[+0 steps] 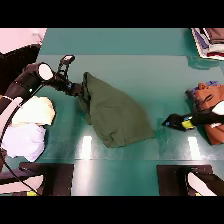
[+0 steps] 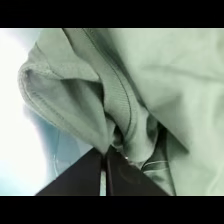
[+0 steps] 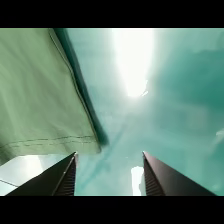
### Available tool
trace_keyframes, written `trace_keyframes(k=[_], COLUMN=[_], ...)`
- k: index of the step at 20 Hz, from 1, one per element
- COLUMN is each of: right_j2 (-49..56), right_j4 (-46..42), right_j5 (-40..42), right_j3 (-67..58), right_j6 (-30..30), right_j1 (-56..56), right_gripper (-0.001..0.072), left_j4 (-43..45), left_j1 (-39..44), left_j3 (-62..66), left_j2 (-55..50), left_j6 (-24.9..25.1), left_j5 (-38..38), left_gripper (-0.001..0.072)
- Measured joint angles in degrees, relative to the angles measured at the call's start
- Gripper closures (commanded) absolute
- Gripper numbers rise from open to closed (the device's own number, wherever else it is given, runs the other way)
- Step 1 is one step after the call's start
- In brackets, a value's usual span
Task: Fold the shirts.
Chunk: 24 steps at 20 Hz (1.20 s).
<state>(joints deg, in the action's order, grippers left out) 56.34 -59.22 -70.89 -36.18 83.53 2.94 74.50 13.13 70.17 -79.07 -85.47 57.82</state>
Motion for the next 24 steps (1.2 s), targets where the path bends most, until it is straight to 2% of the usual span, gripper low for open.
trace_keyframes(k=[3,5,6,7,9,12,15,20,24], right_j2=[2.9,6.2,8.0,10.0,13.6,16.8,15.2,5.4,-3.0], right_j4=[4.1,5.6,6.2,6.8,6.9,5.7,0.4,-8.9,-11.2], right_j5=[4.4,6.5,7.1,7.5,8.2,9.1,8.9,6.4,6.3], right_j3=[4.6,4.4,3.6,2.5,0.0,-4.3,-10.9,-27.2,-40.3], right_j6=[-1.2,-1.6,-1.8,-1.8,-2.2,-2.7,-2.7,-1.8,-2.1], right_j1=[4.0,7.4,9.0,10.5,13.0,14.5,12.8,4.3,-1.6], right_gripper=[0.0269,0.0396,0.0419,0.0482,0.0699,0.0696,0.0696,0.0696,0.0697], left_j4=[0.1,0.2,0.3,0.3,0.4,2.8,8.8,15.3,16.4], left_j1=[0.0,0.0,0.0,0.0,0.0,0.0,-0.7,-3.5,-4.1], left_j3=[0.1,0.1,0.1,0.1,0.1,0.5,2.8,11.9,21.0], left_j2=[0.0,0.0,0.0,0.0,0.0,0.3,2.4,10.9,19.5], left_j6=[0.0,-0.1,-0.1,-0.1,-0.1,-0.7,-3.3,-5.4,-5.8], left_j5=[-0.2,-0.2,-0.2,-0.2,0.1,0.6,0.9,1.3,0.5], left_gripper=[0.0681,0.0681,0.0681,0.0681,0.0682,0.0682,0.0682,0.0682,0.0682])
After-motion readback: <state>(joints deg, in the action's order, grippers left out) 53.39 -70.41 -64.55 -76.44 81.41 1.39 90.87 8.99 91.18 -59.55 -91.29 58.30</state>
